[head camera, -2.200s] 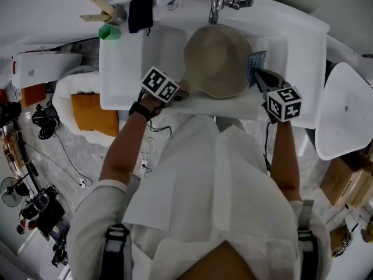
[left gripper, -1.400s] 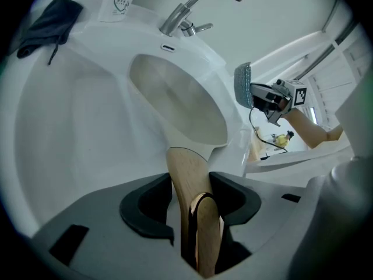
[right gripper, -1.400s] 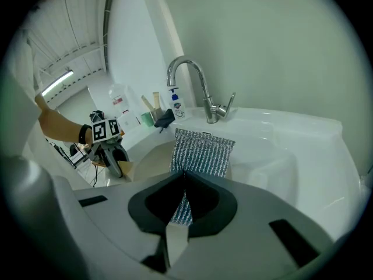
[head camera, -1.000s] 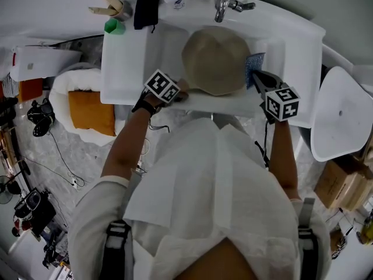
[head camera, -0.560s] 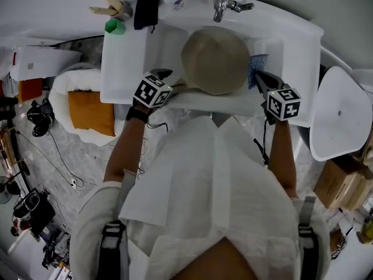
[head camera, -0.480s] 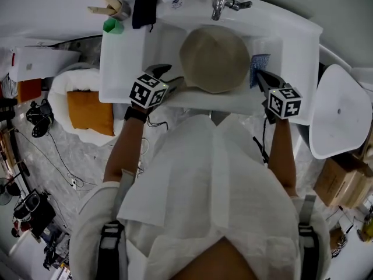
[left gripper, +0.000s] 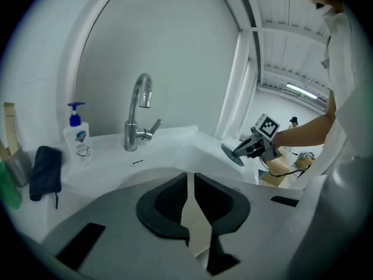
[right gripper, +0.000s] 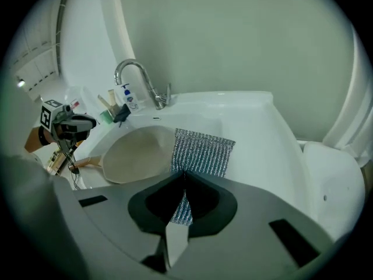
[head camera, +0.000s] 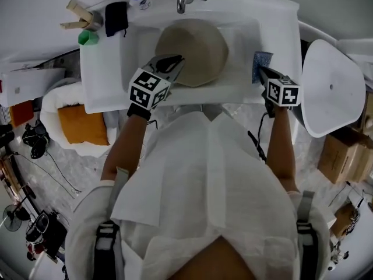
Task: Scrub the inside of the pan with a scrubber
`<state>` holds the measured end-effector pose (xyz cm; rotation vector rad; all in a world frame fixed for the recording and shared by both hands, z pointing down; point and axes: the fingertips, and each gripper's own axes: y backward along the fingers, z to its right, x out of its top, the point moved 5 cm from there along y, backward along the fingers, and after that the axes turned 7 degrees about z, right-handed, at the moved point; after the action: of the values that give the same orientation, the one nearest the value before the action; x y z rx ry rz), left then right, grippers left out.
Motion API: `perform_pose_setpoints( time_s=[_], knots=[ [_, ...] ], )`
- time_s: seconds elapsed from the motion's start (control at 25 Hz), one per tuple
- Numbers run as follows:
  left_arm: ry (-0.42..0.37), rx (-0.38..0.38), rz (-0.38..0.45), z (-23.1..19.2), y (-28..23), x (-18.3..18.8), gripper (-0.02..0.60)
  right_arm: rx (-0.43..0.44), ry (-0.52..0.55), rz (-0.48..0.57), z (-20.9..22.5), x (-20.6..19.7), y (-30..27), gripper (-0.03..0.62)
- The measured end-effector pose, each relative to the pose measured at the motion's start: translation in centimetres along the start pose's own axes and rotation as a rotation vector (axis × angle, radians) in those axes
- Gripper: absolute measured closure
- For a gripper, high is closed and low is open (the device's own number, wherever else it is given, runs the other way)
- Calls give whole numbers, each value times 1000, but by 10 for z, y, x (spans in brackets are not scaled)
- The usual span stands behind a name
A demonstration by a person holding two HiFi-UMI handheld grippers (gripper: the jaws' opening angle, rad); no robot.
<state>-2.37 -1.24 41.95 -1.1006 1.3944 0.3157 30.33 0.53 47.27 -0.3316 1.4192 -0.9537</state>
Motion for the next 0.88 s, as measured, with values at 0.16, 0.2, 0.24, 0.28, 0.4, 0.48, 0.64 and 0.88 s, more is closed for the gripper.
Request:
perform_pose_setpoints(
  time_s=[0.16,0.2,0.24,0.28,0.4,0.48,0.64,0.88],
  knots=[
    [-30,-24,3,18,-20,8,543,-96,-42,-72,39,-23,6,577],
    [-33,-28,2,20,-22,9,546,-118,-53,-96,49,-28,7,577],
    [-35,-31,0,23,-24,11,548,-135,-63,-120,57,-34,7,577],
    [-38,-32,-1,24,-26,12,551,-147,-70,-143,64,-38,6,577],
    [-44,-28,-2,27,-28,17,552,-157,-77,-199,77,-46,1,577],
    [-42,-20,4,27,-28,19,553,-162,-66,-231,82,-48,-2,577],
    [-41,-1,14,25,-25,23,554,-169,10,-284,83,-48,-7,577],
    [-27,30,30,18,-16,23,554,-154,25,-283,80,-43,-2,478]
  ],
)
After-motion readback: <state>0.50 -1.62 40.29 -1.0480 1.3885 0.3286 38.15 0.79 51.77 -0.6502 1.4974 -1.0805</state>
